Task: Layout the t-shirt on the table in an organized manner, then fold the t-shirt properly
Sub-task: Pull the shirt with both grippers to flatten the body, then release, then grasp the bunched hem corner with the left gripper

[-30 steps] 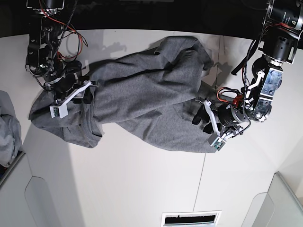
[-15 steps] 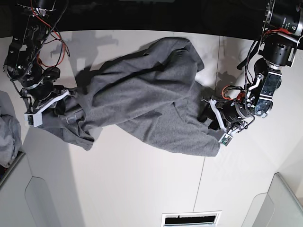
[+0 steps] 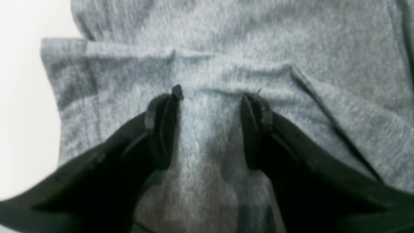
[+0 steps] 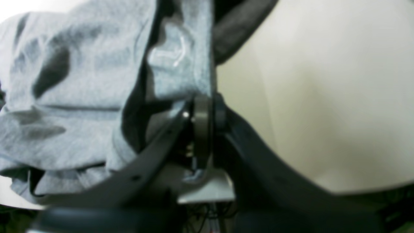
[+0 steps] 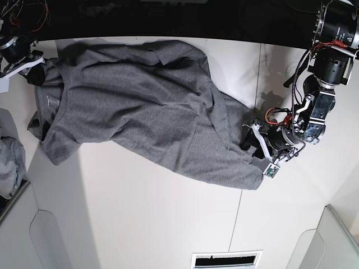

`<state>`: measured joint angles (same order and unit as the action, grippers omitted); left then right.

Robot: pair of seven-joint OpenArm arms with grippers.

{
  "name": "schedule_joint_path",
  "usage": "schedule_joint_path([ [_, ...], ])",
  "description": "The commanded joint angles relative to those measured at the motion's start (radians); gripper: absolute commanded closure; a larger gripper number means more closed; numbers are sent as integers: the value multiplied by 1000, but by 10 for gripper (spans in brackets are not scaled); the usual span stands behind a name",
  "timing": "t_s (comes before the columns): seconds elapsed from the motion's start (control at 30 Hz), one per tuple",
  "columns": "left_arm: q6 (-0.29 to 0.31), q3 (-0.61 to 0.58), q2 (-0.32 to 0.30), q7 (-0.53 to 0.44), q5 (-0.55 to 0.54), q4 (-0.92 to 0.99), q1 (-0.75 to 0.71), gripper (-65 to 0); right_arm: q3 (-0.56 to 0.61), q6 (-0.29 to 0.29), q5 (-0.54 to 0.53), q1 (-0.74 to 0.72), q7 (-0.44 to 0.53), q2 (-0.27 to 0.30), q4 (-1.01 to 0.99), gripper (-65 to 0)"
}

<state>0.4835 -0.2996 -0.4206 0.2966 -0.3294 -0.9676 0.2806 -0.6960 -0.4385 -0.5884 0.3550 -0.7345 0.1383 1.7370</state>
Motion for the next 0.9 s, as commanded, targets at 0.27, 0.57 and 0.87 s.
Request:
schedule_joint_path([
  [0.27, 204, 6, -15, 113, -146, -41, 18, -344, -7, -8, -78, 6, 23, 14, 25, -187],
  [0.57, 215, 6, -92, 299, -356, -306, -11, -344, -5, -21, -32, -79, 27, 27, 26, -257],
  [0.87, 215, 40, -211, 381, -452, -616, -246, -344, -5, -18, -35, 37, -1, 153, 25, -347],
])
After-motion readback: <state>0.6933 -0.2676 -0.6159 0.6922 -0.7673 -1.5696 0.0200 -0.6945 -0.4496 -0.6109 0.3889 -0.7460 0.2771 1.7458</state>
